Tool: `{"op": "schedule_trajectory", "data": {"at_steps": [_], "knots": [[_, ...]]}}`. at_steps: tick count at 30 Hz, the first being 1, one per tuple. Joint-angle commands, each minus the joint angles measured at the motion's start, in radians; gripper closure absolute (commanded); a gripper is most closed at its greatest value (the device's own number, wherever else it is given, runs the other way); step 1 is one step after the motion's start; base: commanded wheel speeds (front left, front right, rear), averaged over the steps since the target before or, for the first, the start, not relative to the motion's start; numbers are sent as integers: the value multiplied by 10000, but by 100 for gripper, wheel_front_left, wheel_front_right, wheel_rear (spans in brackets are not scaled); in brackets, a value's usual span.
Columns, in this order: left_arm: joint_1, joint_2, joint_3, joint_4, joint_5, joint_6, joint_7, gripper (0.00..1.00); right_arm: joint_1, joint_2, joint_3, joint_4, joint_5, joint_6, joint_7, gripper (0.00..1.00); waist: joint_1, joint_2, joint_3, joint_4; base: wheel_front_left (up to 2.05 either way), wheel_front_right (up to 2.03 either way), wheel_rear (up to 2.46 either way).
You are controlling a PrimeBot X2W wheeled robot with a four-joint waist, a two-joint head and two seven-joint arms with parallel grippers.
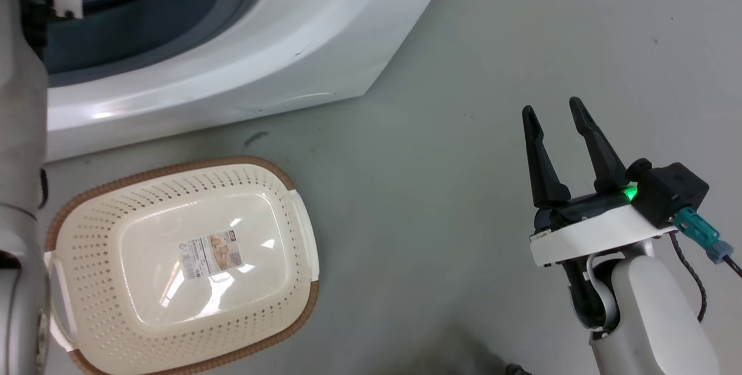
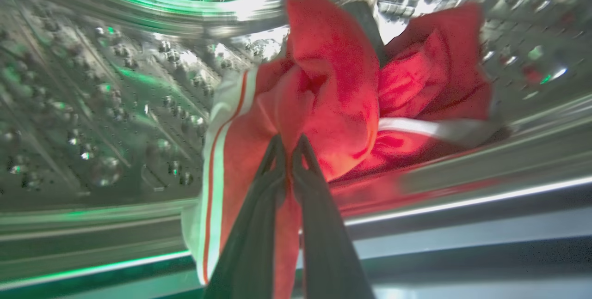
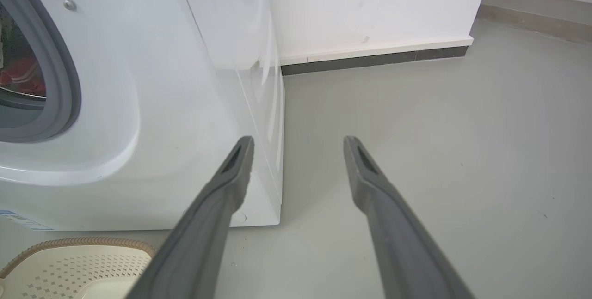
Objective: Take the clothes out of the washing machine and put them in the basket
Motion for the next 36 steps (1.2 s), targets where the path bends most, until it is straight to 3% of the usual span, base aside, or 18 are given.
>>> {"op": "schedule_trajectory", "data": {"at_steps": [1, 7, 15, 27, 36], "knots": [[201, -40, 46, -68, -72, 78, -270, 100, 88, -2, -41, 35, -77, -7, -23, 0, 0, 0, -318, 126, 0, 0, 0], [1475, -478, 620, -153, -927, 294, -2747, 100, 508, -4, -401, 211, -487, -7, -23, 0, 0, 0, -1447, 416, 0, 0, 0], [2844, -1180, 1004, 330, -1764, 39, -4794, 100, 1334, -4, -814, 396, -946, -7, -23, 0, 0, 0, -2872, 955, 0, 0, 0], [4183, -2138, 1134, 305, -2371, -381, -5730, 100, 2508, -2, -1310, 215, -1272, -7, 340, 0, 0, 0, -4703, 1953, 0, 0, 0], [5924, -2448, 1670, -2075, -2654, -456, -5753, 100, 3061, -4, -1377, -130, -1298, -5, 665, 0, 0, 0, -5587, 2271, 0, 0, 0]]}}
